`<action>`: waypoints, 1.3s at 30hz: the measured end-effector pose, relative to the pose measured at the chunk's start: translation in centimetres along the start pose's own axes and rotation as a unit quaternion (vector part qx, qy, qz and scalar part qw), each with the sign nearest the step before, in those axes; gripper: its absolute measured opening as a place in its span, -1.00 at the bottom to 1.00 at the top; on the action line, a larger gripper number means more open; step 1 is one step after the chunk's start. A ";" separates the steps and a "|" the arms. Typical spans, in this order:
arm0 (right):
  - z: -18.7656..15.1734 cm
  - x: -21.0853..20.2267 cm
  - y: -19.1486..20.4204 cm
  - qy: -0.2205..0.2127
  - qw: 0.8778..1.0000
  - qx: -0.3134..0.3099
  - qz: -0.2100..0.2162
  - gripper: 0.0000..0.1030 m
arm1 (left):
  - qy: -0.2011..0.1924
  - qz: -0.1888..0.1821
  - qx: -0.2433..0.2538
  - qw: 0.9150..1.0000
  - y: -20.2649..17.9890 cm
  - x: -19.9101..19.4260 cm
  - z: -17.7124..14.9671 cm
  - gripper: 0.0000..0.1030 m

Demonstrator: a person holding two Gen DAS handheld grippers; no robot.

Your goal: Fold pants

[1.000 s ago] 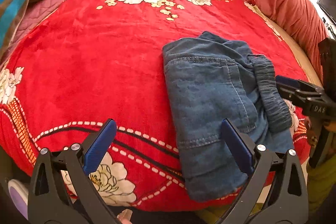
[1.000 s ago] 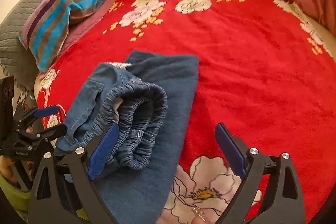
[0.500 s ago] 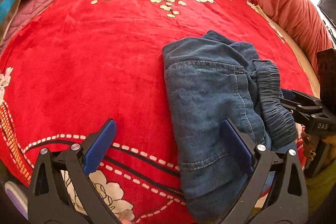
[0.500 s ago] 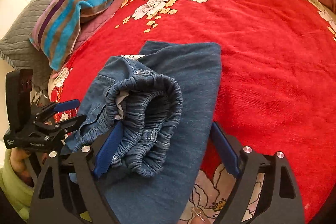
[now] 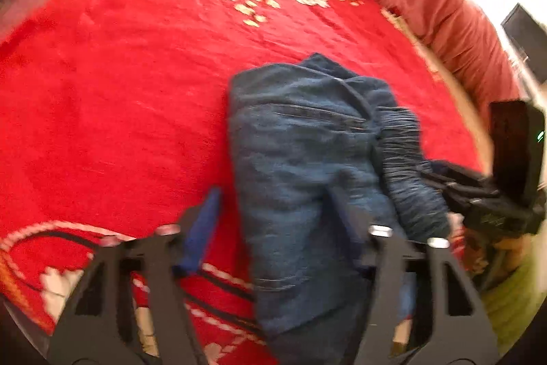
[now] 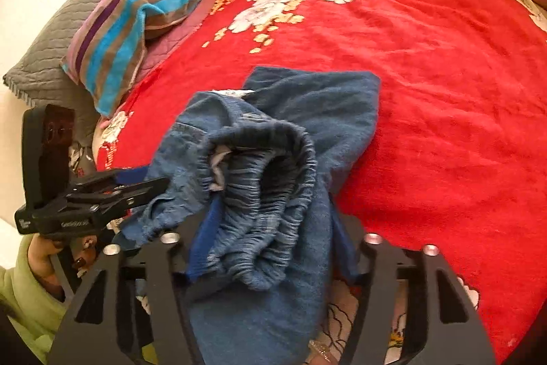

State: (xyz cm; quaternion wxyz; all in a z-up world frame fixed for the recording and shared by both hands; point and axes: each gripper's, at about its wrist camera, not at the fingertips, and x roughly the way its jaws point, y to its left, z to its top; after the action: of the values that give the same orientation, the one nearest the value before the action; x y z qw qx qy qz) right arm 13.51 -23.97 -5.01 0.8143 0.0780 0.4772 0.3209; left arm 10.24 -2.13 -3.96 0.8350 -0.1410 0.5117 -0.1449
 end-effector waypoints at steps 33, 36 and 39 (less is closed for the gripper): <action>9.5 0.4 3.3 -0.056 0.993 -0.095 -0.036 -0.44 | -0.080 0.054 0.067 0.993 -3.0 -2.4 9.2 -0.59; 9.8 0.9 3.1 -0.053 0.993 -0.093 -0.043 -0.44 | -0.078 0.059 0.066 0.993 -2.8 -1.9 9.4 -0.59; 9.8 1.5 2.7 -0.047 0.993 -0.090 -0.053 -0.44 | -0.074 0.061 0.064 0.993 -2.5 -1.4 9.4 -0.59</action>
State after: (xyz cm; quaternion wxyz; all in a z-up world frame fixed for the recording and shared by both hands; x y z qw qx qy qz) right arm 20.94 -19.17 0.31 0.8555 -0.0061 0.4108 0.3153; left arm 17.82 -3.08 2.23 0.8851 -0.0658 0.4462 -0.1151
